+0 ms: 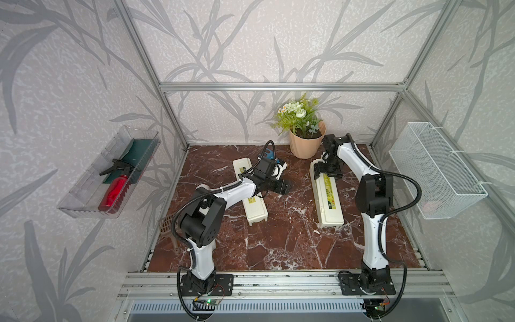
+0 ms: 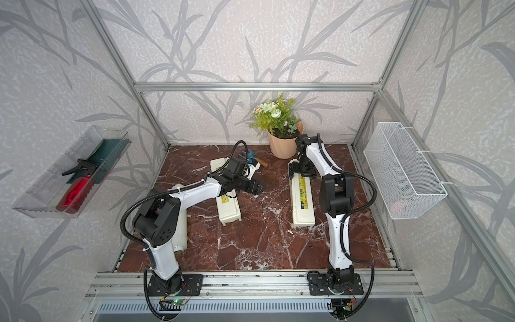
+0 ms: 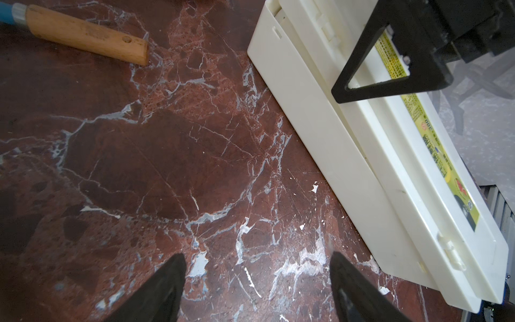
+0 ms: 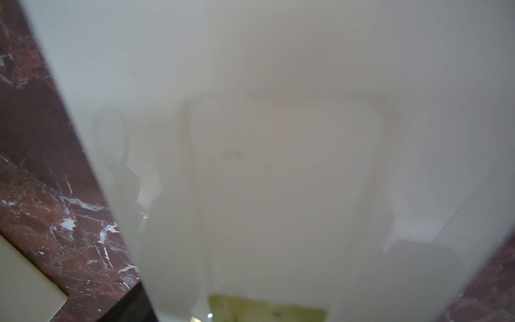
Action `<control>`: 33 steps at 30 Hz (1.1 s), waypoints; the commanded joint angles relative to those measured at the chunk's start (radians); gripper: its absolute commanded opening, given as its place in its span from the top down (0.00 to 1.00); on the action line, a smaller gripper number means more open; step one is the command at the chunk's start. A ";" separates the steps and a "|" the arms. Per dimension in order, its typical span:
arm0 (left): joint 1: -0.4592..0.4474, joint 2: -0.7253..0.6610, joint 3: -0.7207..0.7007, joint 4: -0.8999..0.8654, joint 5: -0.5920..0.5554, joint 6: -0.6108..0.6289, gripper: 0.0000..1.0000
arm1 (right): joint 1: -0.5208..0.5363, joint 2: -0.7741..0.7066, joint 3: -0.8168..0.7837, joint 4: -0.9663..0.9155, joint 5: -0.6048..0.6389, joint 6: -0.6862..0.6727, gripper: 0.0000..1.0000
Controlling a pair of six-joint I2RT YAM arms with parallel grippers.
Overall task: Put plastic wrap rolls into dispensers
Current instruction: Close the lid on the plastic wrap cutting box.
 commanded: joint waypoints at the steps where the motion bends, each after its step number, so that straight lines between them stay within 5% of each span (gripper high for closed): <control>1: 0.001 0.015 0.000 0.001 -0.006 -0.005 0.19 | 0.005 -0.009 0.051 -0.032 0.029 -0.007 0.21; 20: 0.001 0.016 0.003 -0.015 0.010 -0.001 0.19 | 0.017 0.051 0.128 -0.082 0.034 -0.085 0.23; 33: -0.001 0.026 0.007 -0.015 0.031 -0.011 0.19 | 0.020 -0.037 0.037 -0.064 0.073 -0.086 0.24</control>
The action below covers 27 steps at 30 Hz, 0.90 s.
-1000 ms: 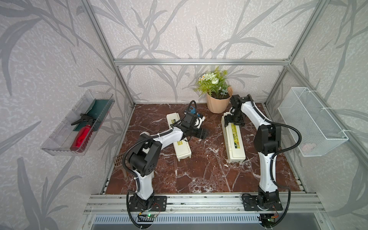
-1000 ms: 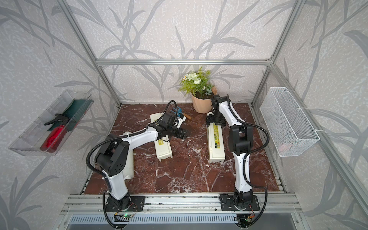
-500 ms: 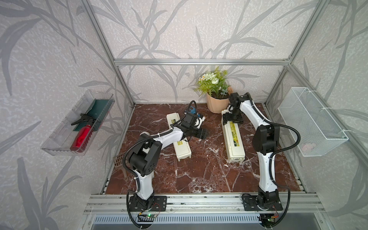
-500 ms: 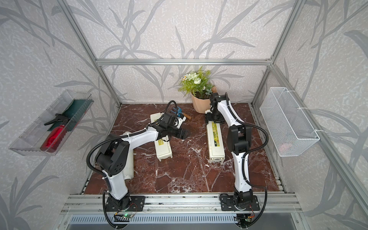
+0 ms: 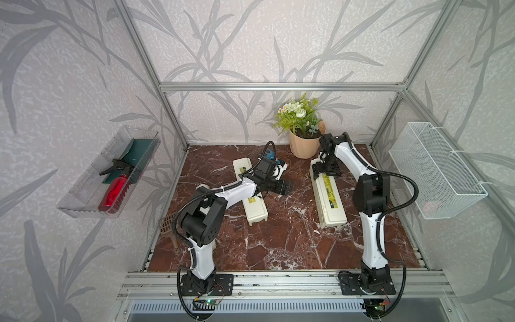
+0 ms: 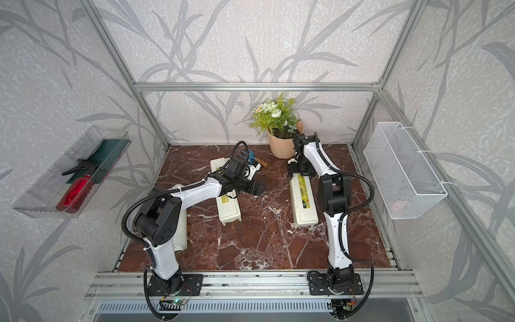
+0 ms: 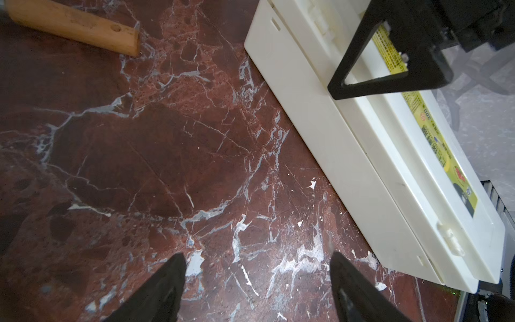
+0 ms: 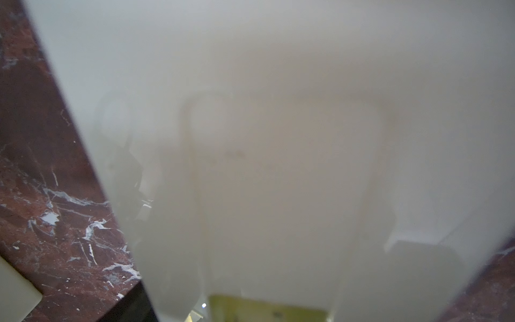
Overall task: Put plastic wrap rolls into dispensers
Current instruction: Close the lid on the plastic wrap cutting box.
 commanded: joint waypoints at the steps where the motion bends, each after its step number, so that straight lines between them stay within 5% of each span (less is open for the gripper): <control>1: 0.000 0.014 0.007 -0.010 0.011 -0.006 0.19 | 0.004 -0.070 -0.008 -0.027 0.040 -0.019 0.24; 27: -0.011 0.008 0.007 -0.018 0.023 -0.011 0.18 | -0.007 -0.204 -0.257 0.298 -0.011 0.047 0.25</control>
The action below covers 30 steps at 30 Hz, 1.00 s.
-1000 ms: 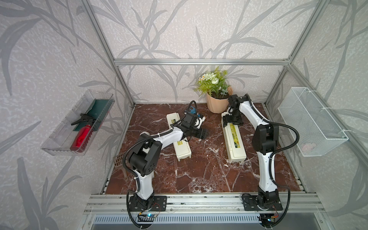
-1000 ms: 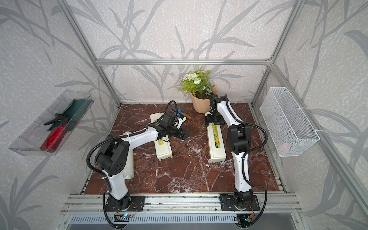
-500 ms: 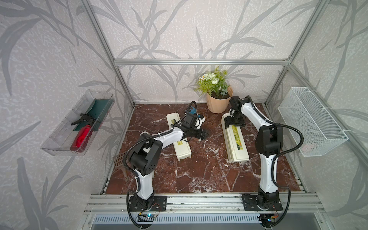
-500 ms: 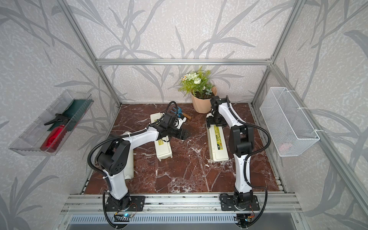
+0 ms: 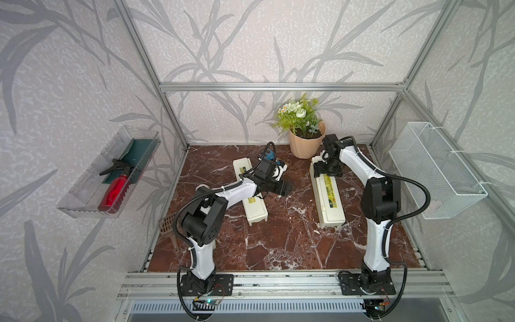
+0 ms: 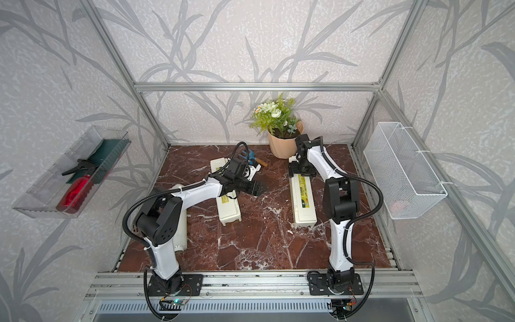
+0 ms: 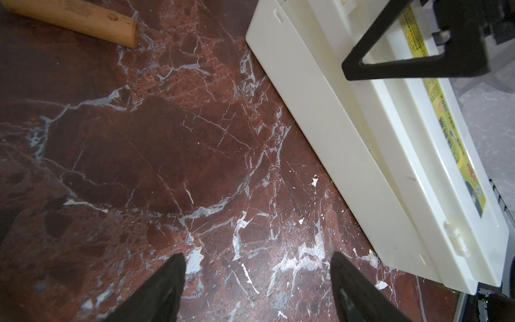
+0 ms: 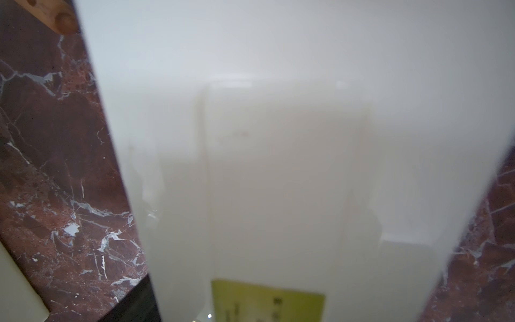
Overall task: Put plastic wrap rolls into dispensers
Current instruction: Close the lid on the plastic wrap cutting box.
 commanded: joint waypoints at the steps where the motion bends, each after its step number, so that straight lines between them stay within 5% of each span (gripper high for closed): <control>1: -0.012 0.003 0.008 -0.012 0.025 -0.008 0.18 | -0.005 -0.038 -0.014 0.059 -0.007 0.007 0.25; 8: -0.060 -0.027 -0.019 0.048 0.104 -0.017 0.12 | -0.016 -0.064 -0.064 0.105 0.000 0.000 0.25; 10: -0.079 -0.042 -0.042 0.096 0.139 -0.035 0.00 | -0.016 -0.082 -0.094 0.143 0.000 0.007 0.25; 17: -0.155 -0.078 -0.138 0.331 0.254 -0.134 0.00 | -0.018 -0.116 -0.144 0.211 -0.008 0.001 0.26; 30: -0.285 -0.001 -0.087 0.347 0.223 -0.161 0.01 | -0.028 -0.120 -0.168 0.268 -0.102 -0.046 0.27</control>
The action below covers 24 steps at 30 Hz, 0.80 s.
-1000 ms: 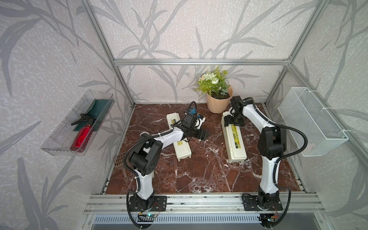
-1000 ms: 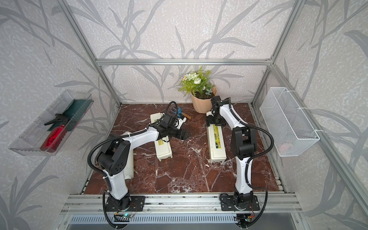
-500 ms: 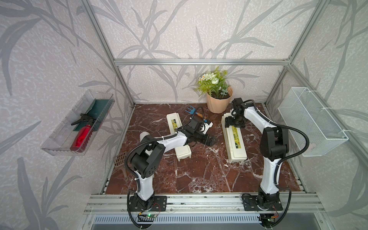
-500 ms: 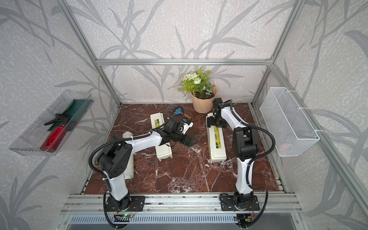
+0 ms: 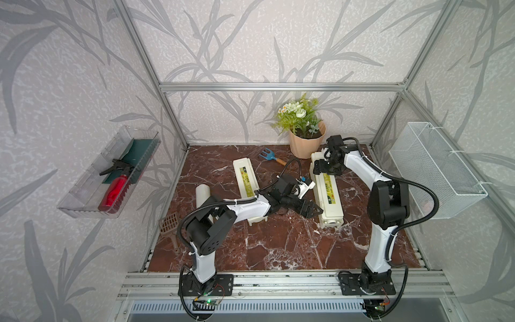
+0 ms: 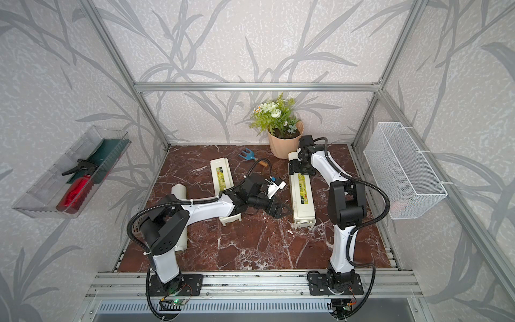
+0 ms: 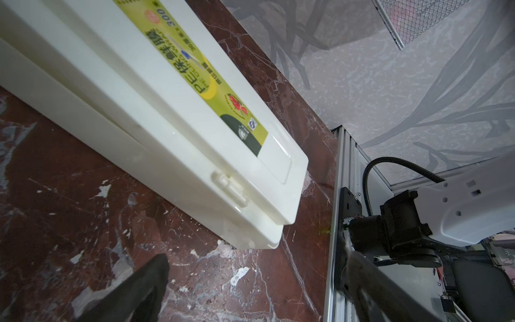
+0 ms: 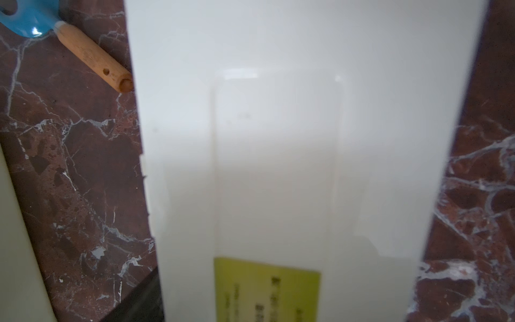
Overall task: Put plastic wrap rolls into dispensers
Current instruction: Close the lid on the plastic wrap cutting box.
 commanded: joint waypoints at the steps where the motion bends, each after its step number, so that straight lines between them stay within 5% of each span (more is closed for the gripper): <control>1: -0.025 0.027 0.038 0.009 -0.028 -0.023 0.00 | -0.008 -0.011 0.013 0.000 -0.049 -0.040 0.27; 9: -0.092 0.078 0.078 0.016 -0.181 -0.096 0.01 | -0.012 -0.011 0.041 -0.074 -0.071 -0.092 0.28; 24: -0.131 0.112 0.099 0.032 -0.205 -0.135 0.01 | -0.013 -0.038 0.096 -0.198 -0.062 -0.102 0.28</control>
